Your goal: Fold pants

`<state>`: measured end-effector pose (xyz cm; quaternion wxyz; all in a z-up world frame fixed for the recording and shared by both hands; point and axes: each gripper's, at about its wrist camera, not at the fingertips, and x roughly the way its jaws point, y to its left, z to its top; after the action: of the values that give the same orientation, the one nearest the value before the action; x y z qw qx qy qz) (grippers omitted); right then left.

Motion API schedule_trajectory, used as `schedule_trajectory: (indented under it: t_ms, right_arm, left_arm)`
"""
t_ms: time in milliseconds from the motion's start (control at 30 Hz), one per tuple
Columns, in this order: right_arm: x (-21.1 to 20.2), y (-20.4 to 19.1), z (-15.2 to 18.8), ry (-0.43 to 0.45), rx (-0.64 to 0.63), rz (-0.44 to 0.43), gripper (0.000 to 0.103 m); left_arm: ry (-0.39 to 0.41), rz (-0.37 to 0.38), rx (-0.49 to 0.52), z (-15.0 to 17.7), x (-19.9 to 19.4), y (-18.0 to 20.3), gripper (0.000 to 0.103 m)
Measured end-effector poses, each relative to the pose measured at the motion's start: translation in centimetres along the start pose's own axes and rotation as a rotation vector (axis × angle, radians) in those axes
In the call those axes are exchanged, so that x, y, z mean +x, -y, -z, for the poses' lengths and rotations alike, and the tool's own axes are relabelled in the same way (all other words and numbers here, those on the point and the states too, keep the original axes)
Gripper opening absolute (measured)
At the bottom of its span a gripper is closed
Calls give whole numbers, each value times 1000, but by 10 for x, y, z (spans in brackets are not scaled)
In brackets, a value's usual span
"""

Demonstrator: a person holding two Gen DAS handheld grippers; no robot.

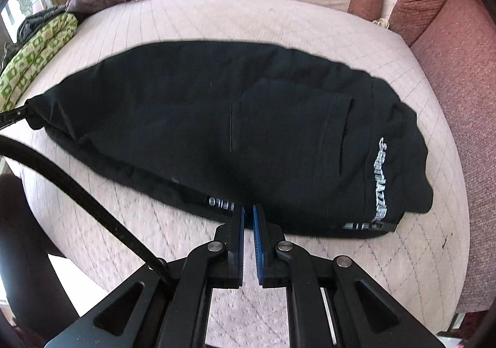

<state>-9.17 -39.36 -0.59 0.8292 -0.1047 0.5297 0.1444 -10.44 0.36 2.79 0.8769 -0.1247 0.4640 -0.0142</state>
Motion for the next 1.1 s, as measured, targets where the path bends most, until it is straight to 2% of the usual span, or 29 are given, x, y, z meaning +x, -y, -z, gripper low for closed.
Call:
schedule_trajectory:
  t_ms: [67,167,233,333,467,533,600,667,700,767,867,933,967,1000,1033,1100]
  right_arm:
    - [0,-2,6,-35,-30,24,6]
    - [-14,-8,12,-64,-81,67,7]
    - [-33,-18,10,-36,-116,58,16]
    - [-61,-42,-9,47,-147,-15,31]
    - [-74,-92,-55,119,-173,-161,31]
    - [-69,-127,-80,133,-190,-217,31]
    - [-56,-166,-106,119,-199,-274,31]
    - [-37,-199,-131,99,-198,-352,31]
    - [-28,-215,-140,85,-204,-380,31]
    - [-2,-246,-153,40,-258,-395,31]
    - [24,-284,-152,-18,-355,-382,35]
    - [39,-296,-144,-41,-411,-360,48]
    - [48,-303,-137,-42,-445,-307,48]
    - [54,-303,-136,-44,-463,-277,46]
    - [59,-303,-133,-46,-475,-242,23]
    - [52,-299,-130,-16,-455,-248,14]
  left_arm:
    - [-3,-2,-1,8,-9,-5,43]
    - [36,6,-17,13,-29,-14,45]
    - [84,4,-57,10,-41,-23,48]
    - [167,14,-163,-5,-48,-38,49]
    - [250,10,-352,-31,-37,-66,54]
    - [284,-4,-419,-37,-26,-80,54]
    - [307,-56,-437,-34,-16,-87,54]
    - [292,-125,-411,-27,-4,-88,54]
    - [255,-145,-414,-24,2,-91,53]
    - [256,-71,-453,-23,2,-102,53]
    - [276,-72,-475,-24,-2,-115,53]
    - [260,-24,-514,-22,-1,-123,53]
    - [253,-5,-531,-22,1,-125,53]
    - [248,8,-545,-21,1,-129,53]
    - [245,19,-556,-19,1,-131,53]
    - [245,41,-573,-17,1,-134,53]
